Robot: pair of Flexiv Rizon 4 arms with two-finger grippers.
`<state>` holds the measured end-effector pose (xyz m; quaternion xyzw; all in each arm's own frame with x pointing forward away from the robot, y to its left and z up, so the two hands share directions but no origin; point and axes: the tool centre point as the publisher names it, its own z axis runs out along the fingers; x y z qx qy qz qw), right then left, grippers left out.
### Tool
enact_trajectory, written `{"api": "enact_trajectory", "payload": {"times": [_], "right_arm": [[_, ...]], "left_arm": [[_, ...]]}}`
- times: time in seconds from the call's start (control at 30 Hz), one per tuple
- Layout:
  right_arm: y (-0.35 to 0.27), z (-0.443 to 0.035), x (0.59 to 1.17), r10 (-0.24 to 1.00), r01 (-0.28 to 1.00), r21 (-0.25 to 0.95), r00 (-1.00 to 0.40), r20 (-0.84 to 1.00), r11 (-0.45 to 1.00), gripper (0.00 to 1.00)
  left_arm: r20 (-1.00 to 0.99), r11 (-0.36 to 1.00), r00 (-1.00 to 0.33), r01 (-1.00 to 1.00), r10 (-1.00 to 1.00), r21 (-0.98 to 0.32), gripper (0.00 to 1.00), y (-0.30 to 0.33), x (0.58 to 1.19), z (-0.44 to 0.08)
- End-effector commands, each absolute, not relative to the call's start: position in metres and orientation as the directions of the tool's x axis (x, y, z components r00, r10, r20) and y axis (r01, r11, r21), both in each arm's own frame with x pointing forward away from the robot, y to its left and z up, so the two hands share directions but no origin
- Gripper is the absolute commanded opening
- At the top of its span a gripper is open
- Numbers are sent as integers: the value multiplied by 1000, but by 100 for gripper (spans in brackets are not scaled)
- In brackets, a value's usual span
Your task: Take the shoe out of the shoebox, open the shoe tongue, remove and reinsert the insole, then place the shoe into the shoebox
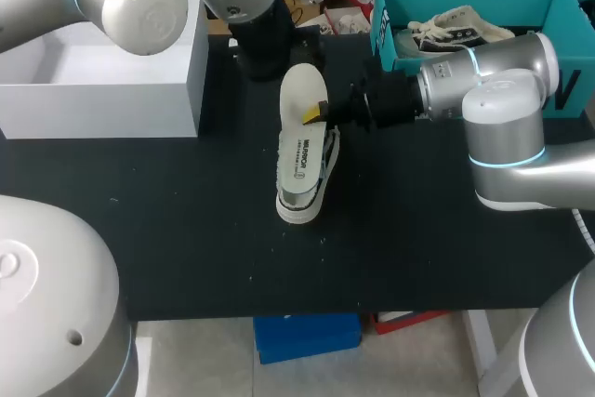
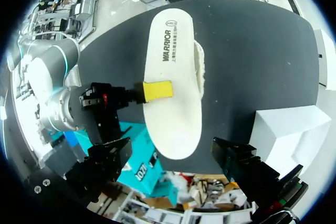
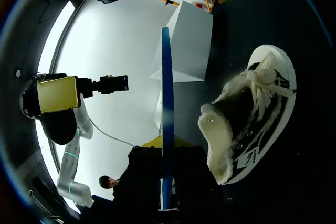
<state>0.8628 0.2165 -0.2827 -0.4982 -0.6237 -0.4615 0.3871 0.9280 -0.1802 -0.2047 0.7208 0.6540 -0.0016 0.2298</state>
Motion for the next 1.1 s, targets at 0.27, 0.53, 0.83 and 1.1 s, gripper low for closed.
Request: {"api": "enact_trajectory", "payload": {"times": [0.27,0.53,0.83,1.1], "right_arm": [[217,-283,863,266,979,189,-203,942,79,0],[217,-283,863,266,979,189,-203,942,79,0],[217,-283,863,266,979,189,-203,942,79,0],[217,-283,863,266,979,189,-203,942,79,0]], "left_arm": [[-305,-30,132,948,943,317,100,-186,950,-213],[-314,-26,128,950,941,310,100,-188,944,-214],[-338,-27,134,952,932,303,100,-188,908,-208],[-393,22,99,956,914,292,100,-181,870,-207]]}}
